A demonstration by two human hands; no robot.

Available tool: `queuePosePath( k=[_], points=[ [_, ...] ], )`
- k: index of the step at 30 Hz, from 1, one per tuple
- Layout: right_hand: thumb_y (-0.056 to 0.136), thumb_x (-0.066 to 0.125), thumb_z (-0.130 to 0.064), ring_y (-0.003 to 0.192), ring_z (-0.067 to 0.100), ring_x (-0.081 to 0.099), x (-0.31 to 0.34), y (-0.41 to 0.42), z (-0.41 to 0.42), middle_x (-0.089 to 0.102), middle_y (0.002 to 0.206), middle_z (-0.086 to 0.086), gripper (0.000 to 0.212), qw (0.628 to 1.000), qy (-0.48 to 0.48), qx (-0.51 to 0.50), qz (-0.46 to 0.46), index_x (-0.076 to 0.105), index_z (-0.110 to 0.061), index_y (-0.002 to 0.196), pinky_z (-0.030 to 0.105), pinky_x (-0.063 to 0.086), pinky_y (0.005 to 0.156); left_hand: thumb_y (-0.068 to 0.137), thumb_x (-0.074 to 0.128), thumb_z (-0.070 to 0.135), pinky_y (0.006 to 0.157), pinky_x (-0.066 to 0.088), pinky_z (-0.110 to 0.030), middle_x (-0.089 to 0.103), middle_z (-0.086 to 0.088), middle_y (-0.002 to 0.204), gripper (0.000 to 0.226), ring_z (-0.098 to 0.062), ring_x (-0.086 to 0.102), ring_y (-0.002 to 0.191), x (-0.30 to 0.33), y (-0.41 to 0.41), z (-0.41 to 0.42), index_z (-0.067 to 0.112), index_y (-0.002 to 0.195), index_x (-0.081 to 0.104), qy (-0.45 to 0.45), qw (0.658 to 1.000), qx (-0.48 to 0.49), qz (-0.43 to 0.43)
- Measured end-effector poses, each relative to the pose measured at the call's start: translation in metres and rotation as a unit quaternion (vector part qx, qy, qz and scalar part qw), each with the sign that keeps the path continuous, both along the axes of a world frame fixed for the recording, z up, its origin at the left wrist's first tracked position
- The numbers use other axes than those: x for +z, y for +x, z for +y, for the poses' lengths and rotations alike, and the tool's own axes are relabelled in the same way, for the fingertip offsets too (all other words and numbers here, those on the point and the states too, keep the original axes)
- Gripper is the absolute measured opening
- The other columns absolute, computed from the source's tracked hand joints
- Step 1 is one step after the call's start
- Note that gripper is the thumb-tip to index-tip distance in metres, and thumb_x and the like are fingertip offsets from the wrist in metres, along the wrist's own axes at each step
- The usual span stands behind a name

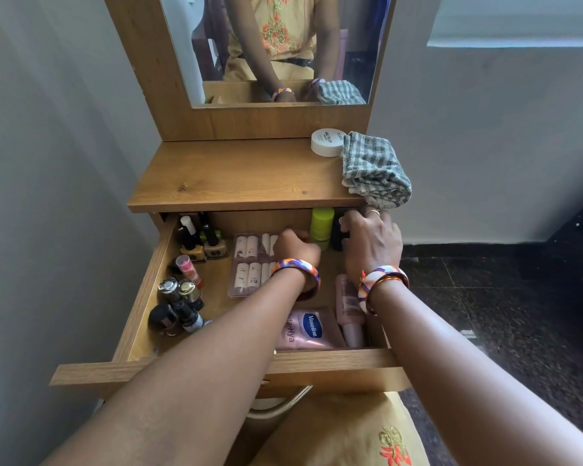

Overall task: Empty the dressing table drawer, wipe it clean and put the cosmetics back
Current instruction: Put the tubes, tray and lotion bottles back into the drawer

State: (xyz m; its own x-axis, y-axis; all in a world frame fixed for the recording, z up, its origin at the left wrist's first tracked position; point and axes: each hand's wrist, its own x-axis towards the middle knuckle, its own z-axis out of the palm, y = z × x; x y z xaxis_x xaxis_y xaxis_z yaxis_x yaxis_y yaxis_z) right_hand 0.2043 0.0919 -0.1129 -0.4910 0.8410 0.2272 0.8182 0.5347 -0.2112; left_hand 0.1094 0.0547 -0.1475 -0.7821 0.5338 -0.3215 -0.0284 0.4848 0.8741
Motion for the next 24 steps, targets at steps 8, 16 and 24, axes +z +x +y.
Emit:
queuePosePath(
  k=[8,16,24],
  points=[
    [0.074,0.055,0.000,0.111,0.031,0.048,0.001,-0.001,-0.003,0.068,0.100,0.011,0.026,0.989,0.018,0.059,-0.136,0.066,-0.012,0.095,0.033,0.033,0.088,0.055,0.062,0.021,0.092,0.052,-0.049,0.068,-0.022,0.101,0.047,-0.037,0.065,0.098,-0.083,-0.028,0.043,0.003,0.099,0.065,0.011,0.995,-0.026,-0.096],
    [0.077,0.049,0.001,0.124,0.035,0.034,0.000,-0.004,-0.007,0.067,0.102,0.017,0.025,0.978,0.016,0.082,-0.190,0.067,-0.006,0.094,0.037,0.029,0.094,0.083,0.053,-0.008,0.095,0.051,-0.039,0.068,-0.022,0.100,0.023,-0.027,0.060,0.090,-0.029,-0.010,0.013,0.001,0.097,0.070,0.047,0.994,-0.051,-0.088],
    [0.080,0.049,0.000,0.130,0.035,0.028,-0.002,-0.004,-0.007,0.066,0.107,0.015,0.026,0.977,0.010,0.084,-0.197,0.067,-0.007,0.097,0.039,0.028,0.096,0.077,0.046,-0.011,0.096,0.050,-0.041,0.067,-0.021,0.108,0.034,-0.035,0.061,0.106,-0.030,-0.011,0.013,0.005,0.098,0.068,0.014,0.994,-0.103,-0.041]
  ],
)
